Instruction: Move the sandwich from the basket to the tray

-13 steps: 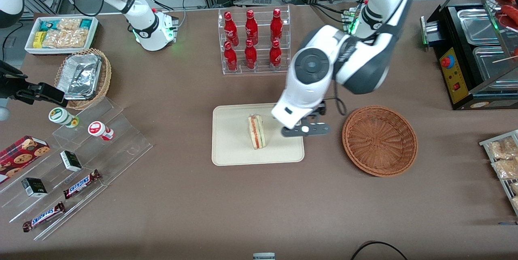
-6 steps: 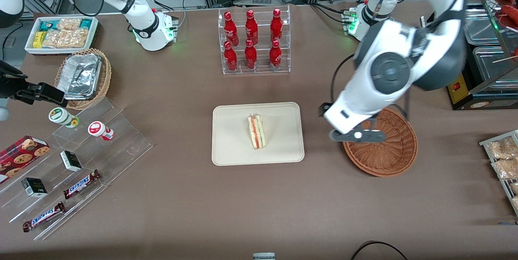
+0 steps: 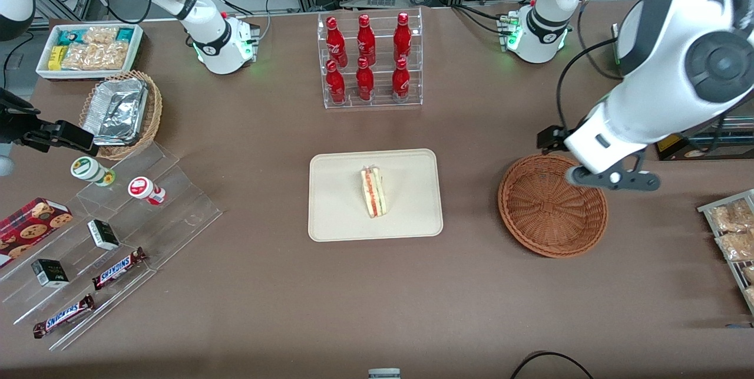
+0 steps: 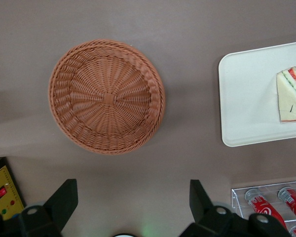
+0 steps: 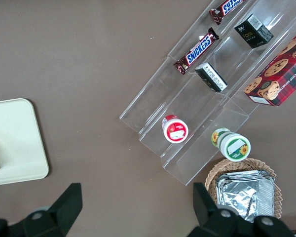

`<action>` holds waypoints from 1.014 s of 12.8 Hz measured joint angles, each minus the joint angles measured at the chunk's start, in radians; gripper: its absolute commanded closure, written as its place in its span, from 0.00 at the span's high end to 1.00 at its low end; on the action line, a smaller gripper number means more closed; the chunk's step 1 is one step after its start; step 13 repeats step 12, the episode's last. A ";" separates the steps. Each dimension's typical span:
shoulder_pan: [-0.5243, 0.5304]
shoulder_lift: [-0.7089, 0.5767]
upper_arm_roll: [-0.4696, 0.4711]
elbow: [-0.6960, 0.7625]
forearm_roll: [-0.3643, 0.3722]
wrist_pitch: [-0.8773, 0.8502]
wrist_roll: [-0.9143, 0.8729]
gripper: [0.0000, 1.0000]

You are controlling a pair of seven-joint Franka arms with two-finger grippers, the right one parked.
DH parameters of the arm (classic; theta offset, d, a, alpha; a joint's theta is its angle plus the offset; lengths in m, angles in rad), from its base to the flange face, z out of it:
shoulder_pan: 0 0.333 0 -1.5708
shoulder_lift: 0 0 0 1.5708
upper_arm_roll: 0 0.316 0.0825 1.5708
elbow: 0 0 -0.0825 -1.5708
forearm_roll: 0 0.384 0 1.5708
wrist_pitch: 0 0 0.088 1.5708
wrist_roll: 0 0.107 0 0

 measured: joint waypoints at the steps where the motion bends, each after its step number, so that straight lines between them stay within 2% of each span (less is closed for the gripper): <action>1: 0.013 -0.029 -0.001 -0.024 0.015 -0.001 0.000 1.00; 4: 0.110 -0.114 -0.039 -0.091 0.024 -0.003 0.003 1.00; 7: 0.226 -0.149 -0.153 -0.114 0.053 -0.016 0.012 1.00; 9: 0.239 -0.155 -0.179 -0.115 0.070 -0.040 0.015 1.00; 13: 0.251 -0.175 -0.169 -0.115 0.072 -0.072 0.046 1.00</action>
